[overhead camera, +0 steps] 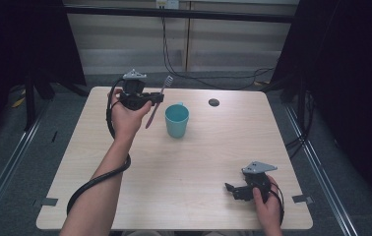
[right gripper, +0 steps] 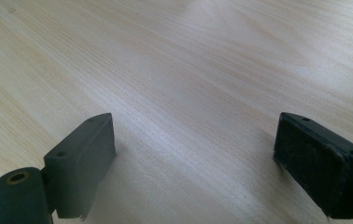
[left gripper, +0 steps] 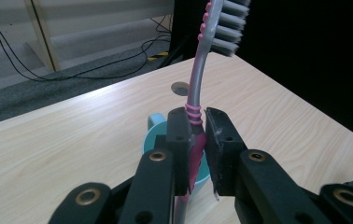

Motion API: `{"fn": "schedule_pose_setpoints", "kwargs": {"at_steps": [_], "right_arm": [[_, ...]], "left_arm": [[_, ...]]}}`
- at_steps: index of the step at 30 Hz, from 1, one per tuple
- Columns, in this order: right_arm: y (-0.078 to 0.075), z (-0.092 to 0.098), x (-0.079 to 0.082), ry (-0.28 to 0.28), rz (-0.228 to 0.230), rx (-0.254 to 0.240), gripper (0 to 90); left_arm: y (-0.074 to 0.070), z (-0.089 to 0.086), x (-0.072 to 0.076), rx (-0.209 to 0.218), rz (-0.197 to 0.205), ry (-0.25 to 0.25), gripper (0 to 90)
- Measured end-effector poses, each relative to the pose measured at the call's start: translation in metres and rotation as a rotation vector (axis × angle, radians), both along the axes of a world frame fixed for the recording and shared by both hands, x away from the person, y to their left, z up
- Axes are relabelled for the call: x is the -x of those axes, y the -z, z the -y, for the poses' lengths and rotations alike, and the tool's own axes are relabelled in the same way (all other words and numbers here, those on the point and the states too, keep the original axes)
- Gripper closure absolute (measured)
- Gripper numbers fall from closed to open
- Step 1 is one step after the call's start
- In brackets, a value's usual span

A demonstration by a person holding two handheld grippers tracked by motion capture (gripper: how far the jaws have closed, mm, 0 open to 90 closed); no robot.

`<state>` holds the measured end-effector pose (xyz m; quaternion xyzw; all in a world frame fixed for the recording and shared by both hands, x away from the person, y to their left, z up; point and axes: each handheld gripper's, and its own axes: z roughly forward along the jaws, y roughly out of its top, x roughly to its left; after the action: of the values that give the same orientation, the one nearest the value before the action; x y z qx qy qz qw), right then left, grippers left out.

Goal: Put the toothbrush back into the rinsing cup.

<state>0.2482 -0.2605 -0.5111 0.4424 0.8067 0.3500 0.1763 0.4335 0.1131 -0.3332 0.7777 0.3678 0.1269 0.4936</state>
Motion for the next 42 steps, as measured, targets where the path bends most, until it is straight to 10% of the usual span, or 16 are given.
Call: {"fn": "schedule_pose_setpoints", "kwargs": {"at_steps": [42], "right_arm": [[0.0,0.0,0.0,-0.004,0.002,0.001,12.1]], "left_arm": [[-0.002,0.031,-0.02,0.077,0.047,0.01,80.7]]}}
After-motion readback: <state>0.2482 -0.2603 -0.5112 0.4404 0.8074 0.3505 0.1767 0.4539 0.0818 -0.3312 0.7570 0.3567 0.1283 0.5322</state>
